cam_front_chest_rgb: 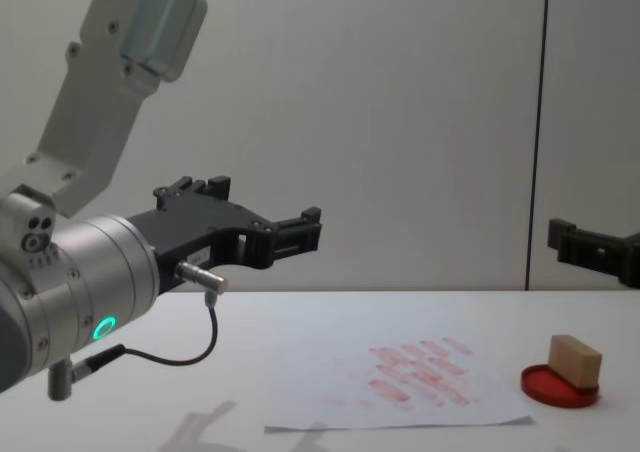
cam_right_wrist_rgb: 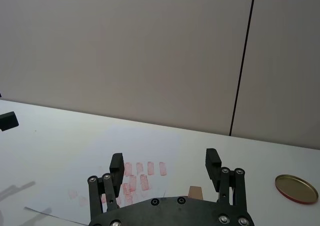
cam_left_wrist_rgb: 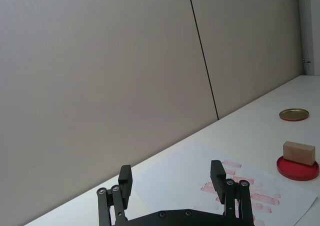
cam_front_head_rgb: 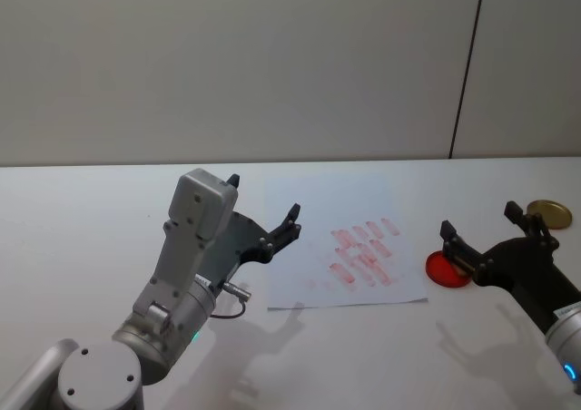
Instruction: Use the one hand to pick up the stamp and affix it onto the A4 paper.
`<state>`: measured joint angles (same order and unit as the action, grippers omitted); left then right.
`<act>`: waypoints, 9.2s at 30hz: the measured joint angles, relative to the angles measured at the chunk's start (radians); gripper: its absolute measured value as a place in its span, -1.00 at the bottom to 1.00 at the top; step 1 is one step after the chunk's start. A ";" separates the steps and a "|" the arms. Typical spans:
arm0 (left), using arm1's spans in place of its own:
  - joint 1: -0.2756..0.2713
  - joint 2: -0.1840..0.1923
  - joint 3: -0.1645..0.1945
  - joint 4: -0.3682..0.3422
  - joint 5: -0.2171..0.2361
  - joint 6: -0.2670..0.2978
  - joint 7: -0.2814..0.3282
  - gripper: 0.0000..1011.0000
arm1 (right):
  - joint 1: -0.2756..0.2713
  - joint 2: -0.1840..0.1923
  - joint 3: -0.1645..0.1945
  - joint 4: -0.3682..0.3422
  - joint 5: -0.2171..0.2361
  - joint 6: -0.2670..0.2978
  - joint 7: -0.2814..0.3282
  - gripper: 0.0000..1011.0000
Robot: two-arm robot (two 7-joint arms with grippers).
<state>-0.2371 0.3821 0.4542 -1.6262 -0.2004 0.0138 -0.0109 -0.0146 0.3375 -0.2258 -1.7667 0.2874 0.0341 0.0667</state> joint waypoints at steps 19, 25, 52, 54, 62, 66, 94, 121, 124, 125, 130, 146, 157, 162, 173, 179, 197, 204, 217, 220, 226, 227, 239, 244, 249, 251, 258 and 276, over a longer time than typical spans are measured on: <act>0.000 0.000 0.000 0.000 0.000 0.000 0.000 0.96 | 0.053 -0.017 0.010 0.048 0.007 0.037 0.009 0.98; 0.000 0.000 0.000 0.000 0.000 0.000 0.000 0.96 | 0.094 -0.032 0.014 0.089 0.011 0.072 0.014 0.98; 0.000 0.000 0.000 0.000 0.000 0.000 0.000 0.96 | 0.276 -0.127 0.008 0.270 0.030 0.326 -0.042 0.98; 0.000 0.000 0.000 0.000 0.000 0.000 0.000 0.96 | 0.283 -0.130 0.008 0.278 0.031 0.336 -0.044 0.98; 0.000 0.000 0.000 0.000 0.000 0.000 0.000 0.96 | 0.309 -0.145 0.007 0.325 0.033 0.375 -0.048 0.98; 0.000 0.000 0.000 0.000 0.000 0.000 0.000 0.96 | 0.318 -0.149 0.005 0.345 0.027 0.387 -0.045 0.98; 0.000 0.000 0.000 0.000 0.000 0.000 0.000 0.96 | 0.349 -0.170 -0.007 0.435 -0.022 0.419 -0.032 -0.40; 0.000 0.000 0.000 0.000 0.000 0.000 0.000 0.96 | 0.374 -0.179 -0.001 0.516 -0.051 0.416 -0.041 -0.56; 0.000 0.000 0.000 0.000 0.000 0.000 0.000 0.96 | 0.380 -0.181 0.000 0.529 -0.054 0.412 -0.038 -0.56; 0.000 0.000 0.000 0.000 0.000 0.000 0.000 0.96 | 0.381 -0.182 0.000 0.531 -0.055 0.411 -0.038 -0.56; 0.000 0.000 0.000 0.000 0.000 0.000 0.000 0.96 | 0.386 -0.185 -0.002 0.538 -0.065 0.403 -0.033 -0.56; 0.000 0.000 0.000 0.000 0.000 0.000 0.000 0.96 | 0.364 -0.184 -0.022 0.415 -0.119 0.362 -0.012 -0.57; 0.000 0.000 0.000 0.000 0.000 0.000 0.000 0.96 | 0.344 -0.185 -0.048 0.302 -0.182 0.311 0.022 -0.57; 0.000 0.000 0.000 0.000 0.000 0.000 0.000 0.96 | 0.338 -0.192 -0.063 0.281 -0.202 0.296 0.056 -0.56; 0.000 0.000 0.000 0.000 0.000 0.000 0.000 0.96 | 0.344 -0.215 -0.097 0.328 -0.224 0.292 0.136 -0.56; 0.000 0.000 0.000 0.000 0.000 0.000 0.000 0.96 | 0.356 -0.231 -0.112 0.383 -0.232 0.300 0.170 -0.56; 0.000 0.000 0.000 0.000 0.000 0.000 0.000 0.96 | 0.383 -0.254 -0.131 0.484 -0.261 0.330 0.199 -0.56; 0.000 0.000 0.000 0.000 0.000 0.000 0.000 0.96 | 0.386 -0.255 -0.132 0.498 -0.273 0.346 0.192 -0.56; 0.000 0.000 0.000 0.000 0.000 0.000 0.000 0.96 | 0.403 -0.261 -0.130 0.536 -0.276 0.364 0.200 -0.56; 0.000 0.000 0.000 0.000 0.000 0.000 0.000 0.96 | 0.408 -0.263 -0.127 0.550 -0.271 0.366 0.206 -0.57; 0.000 0.000 0.000 0.000 0.000 0.000 0.000 0.96 | 0.416 -0.267 -0.124 0.577 -0.255 0.366 0.214 -0.56; 0.000 0.000 0.000 0.000 0.000 0.000 0.000 0.96 | 0.416 -0.267 -0.124 0.577 -0.255 0.366 0.214 -0.56; 0.000 0.000 0.000 0.000 0.000 0.000 0.000 0.96 | 0.424 -0.271 -0.119 0.617 -0.226 0.371 0.223 -0.57; 0.000 0.000 0.000 0.000 0.000 0.000 0.000 0.96 | 0.425 -0.271 -0.117 0.623 -0.217 0.371 0.225 -0.57; 0.000 0.000 0.000 0.000 0.000 0.000 0.000 0.96 | 0.425 -0.271 -0.115 0.622 -0.212 0.371 0.225 -0.57; 0.000 0.000 0.000 0.000 0.000 0.000 0.000 0.96 | 0.424 -0.269 -0.115 0.616 -0.212 0.371 0.223 -0.57; 0.000 0.000 0.000 0.000 0.000 0.000 0.000 0.96 | 0.407 -0.260 -0.113 0.566 -0.215 0.356 0.212 -0.56; 0.000 0.000 0.000 0.000 0.000 0.000 0.000 0.96 | 0.368 -0.220 -0.084 0.350 -0.226 0.294 0.148 -0.57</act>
<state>-0.2371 0.3821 0.4542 -1.6262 -0.2004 0.0139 -0.0109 0.3535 0.1175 -0.3100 -1.4172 0.0610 0.3283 0.2148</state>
